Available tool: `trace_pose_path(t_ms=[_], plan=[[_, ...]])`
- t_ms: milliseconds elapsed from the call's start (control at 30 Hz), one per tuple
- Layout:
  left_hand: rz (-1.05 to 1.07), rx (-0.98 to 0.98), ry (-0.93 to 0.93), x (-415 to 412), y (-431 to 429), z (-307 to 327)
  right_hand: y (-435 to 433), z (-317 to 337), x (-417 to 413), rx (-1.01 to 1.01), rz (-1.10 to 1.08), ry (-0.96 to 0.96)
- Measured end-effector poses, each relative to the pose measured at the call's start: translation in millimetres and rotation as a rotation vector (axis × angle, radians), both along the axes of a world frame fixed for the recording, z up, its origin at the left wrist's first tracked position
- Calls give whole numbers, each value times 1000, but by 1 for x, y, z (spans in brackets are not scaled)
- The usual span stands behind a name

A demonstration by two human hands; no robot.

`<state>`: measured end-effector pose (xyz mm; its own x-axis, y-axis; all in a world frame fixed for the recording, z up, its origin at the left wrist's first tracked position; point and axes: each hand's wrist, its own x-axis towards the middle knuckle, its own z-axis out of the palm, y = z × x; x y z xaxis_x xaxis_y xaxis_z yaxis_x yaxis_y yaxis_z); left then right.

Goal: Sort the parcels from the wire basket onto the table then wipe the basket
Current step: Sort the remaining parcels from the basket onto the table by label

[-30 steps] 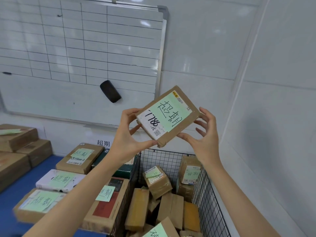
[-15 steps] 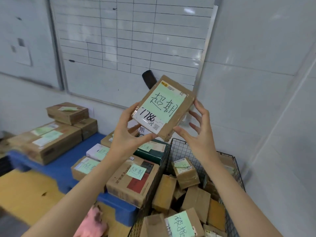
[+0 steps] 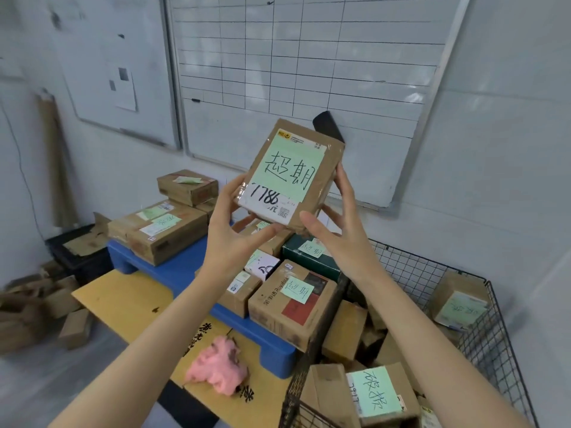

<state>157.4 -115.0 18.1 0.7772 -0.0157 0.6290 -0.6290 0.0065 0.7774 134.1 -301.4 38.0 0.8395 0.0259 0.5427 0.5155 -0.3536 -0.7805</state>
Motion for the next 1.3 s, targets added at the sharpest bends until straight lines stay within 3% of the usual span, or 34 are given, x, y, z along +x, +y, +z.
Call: trace_pose_path(t_ms=[167, 433, 833, 1100, 1300], plan=[[-61, 112, 34, 30, 19, -6, 8, -4, 23, 11, -51, 19], [-366, 249, 161, 112, 43, -11, 16, -16, 72, 109, -137, 99], [-671, 259, 253, 213, 53, -32, 39, -36, 127, 135, -303, 176], [-688, 212, 341, 232, 36, -67, 21, -54, 137, 105, -289, 320], [-628, 224, 382, 240, 12, -90, 0, -68, 151, 14, -416, 440]])
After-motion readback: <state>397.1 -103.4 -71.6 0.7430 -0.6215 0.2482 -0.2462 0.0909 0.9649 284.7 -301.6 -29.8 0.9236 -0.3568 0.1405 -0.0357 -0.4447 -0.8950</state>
